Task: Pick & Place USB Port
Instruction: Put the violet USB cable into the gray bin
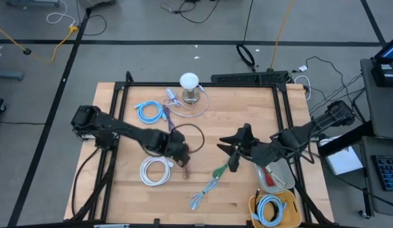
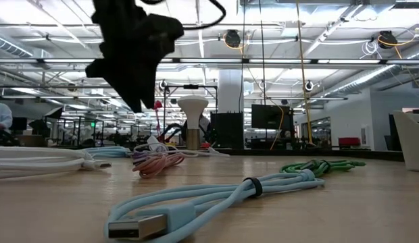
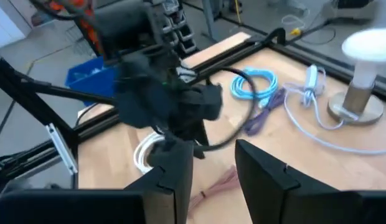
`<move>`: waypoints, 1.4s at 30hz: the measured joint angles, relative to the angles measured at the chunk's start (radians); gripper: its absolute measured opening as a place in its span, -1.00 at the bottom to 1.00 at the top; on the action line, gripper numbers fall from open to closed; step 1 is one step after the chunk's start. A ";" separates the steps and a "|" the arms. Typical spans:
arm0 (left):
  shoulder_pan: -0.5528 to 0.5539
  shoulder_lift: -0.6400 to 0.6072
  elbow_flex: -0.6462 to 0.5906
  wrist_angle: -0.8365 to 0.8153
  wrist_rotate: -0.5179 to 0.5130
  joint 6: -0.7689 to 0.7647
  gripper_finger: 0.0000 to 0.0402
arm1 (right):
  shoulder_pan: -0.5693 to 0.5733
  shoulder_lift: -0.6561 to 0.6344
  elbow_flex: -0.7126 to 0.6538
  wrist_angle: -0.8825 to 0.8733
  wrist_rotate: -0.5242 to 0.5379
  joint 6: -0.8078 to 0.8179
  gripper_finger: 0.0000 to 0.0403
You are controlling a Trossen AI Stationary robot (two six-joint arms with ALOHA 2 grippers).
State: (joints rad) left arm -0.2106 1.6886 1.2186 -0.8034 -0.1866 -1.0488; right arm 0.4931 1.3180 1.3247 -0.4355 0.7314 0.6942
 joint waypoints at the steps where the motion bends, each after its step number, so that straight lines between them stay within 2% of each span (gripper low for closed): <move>1: 0.026 0.000 0.000 0.000 0.020 0.017 -0.28 | 0.000 -0.001 0.000 0.004 0.004 -0.010 -0.45; 4: 0.094 0.000 0.000 -0.046 0.039 0.068 -0.28 | -0.001 -0.003 0.000 0.005 0.035 -0.037 -0.45; 7: 0.166 0.000 0.000 -0.151 -0.015 0.099 -0.28 | 0.001 -0.011 0.000 0.001 0.054 -0.058 -0.45; 11: 0.314 0.000 -0.001 -0.222 -0.013 0.151 -0.28 | 0.002 -0.011 0.000 -0.002 0.057 -0.074 -0.45; 19: 0.497 0.000 -0.008 -0.159 0.086 0.221 -0.28 | 0.002 -0.006 0.000 0.005 0.090 -0.108 -0.45; 24: 0.529 0.000 -0.087 -0.060 0.172 0.199 -0.28 | 0.002 -0.006 0.000 0.006 0.109 -0.112 -0.45; 28: 0.529 0.000 -0.175 0.038 0.203 0.176 -0.28 | 0.002 -0.006 0.000 0.014 0.108 -0.112 -0.45; 33: 0.523 0.001 -0.220 0.099 0.208 0.176 -0.27 | 0.002 -0.006 0.000 0.030 0.108 -0.118 -0.45; 42: 0.532 0.001 -0.222 0.164 0.186 0.180 -0.27 | 0.002 -0.006 0.000 0.109 0.106 -0.189 -0.45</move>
State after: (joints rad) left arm 0.3213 1.6894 0.9962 -0.6390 -0.0010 -0.8692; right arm 0.4953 1.3117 1.3247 -0.3262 0.8373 0.5054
